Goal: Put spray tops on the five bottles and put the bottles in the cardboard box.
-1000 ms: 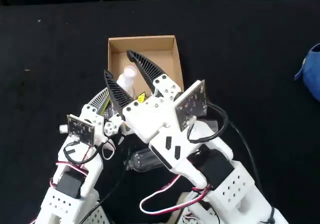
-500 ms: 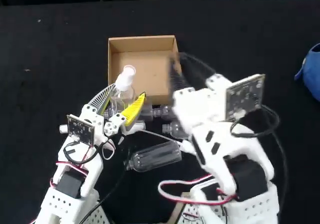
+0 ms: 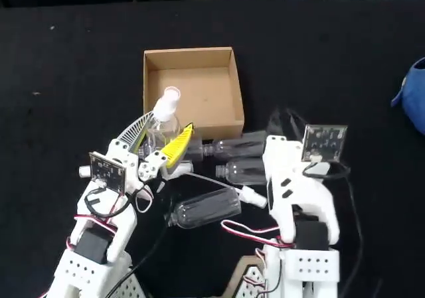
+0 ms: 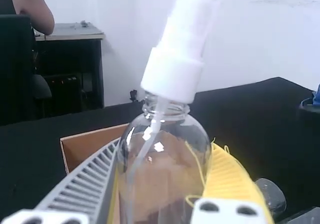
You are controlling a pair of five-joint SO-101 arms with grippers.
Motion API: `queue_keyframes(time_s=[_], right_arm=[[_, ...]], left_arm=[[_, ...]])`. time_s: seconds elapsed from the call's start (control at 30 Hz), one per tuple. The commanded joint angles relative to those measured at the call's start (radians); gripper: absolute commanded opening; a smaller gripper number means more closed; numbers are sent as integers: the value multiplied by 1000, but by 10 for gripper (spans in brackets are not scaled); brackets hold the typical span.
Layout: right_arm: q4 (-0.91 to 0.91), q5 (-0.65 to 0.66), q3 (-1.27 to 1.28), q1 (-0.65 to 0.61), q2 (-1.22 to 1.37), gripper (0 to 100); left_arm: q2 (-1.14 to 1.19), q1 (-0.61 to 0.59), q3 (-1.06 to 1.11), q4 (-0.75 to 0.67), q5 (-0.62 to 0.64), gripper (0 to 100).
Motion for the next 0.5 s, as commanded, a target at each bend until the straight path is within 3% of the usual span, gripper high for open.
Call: queue_keyframes(time_s=[0.0, 0.1, 0.27, 0.47], right_arm=[[-86, 8, 79, 23, -62, 32], [-91, 8, 108, 18, -91, 32], [-97, 8, 142, 8, -102, 32], [-94, 8, 151, -60, -102, 32]], left_arm=[[-9, -76, 22, 11, 3, 30], [-11, -168, 15, -72, 3, 30], [-2, -323, 22, -460, 9, 30], [158, -418, -99, -459, 11, 30]])
